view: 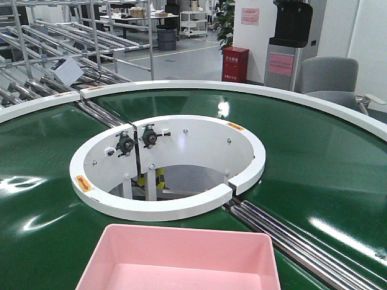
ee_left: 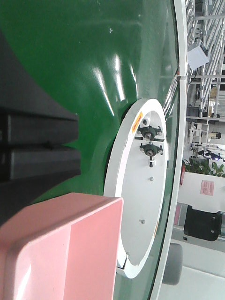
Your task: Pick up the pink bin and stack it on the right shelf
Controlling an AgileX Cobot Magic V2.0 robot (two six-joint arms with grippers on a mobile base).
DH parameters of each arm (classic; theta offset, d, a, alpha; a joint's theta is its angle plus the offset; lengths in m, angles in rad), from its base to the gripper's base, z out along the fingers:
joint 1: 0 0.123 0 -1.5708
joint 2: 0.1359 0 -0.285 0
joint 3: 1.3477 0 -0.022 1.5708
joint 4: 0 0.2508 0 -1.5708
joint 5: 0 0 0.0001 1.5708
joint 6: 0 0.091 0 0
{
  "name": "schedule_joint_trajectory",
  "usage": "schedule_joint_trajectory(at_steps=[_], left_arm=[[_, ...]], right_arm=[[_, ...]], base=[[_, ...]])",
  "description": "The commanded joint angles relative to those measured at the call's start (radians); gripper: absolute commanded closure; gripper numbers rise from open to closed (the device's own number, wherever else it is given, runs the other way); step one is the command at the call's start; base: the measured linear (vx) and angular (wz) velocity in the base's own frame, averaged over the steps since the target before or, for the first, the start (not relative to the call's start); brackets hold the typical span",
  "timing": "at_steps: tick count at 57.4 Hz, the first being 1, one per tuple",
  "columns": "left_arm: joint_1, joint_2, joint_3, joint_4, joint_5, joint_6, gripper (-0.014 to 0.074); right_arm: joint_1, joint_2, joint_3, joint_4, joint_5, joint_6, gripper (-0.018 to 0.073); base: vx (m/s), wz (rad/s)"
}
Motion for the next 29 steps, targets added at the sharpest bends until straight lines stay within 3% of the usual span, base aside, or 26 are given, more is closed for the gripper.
schedule_joint_trajectory(at_steps=[1, 29], left_arm=[[0.001, 0.019, 0.01, 0.0, -0.084, -0.009, 0.0604], [0.001, 0.019, 0.01, 0.0, -0.086, -0.009, 0.0604]], right_arm=[[-0.001, 0.021, 0.004, -0.009, -0.08, -0.006, 0.0526], [-0.001, 0.021, 0.004, -0.009, -0.08, -0.006, 0.0526]], base=[[0.0, 0.0], [0.0, 0.0]])
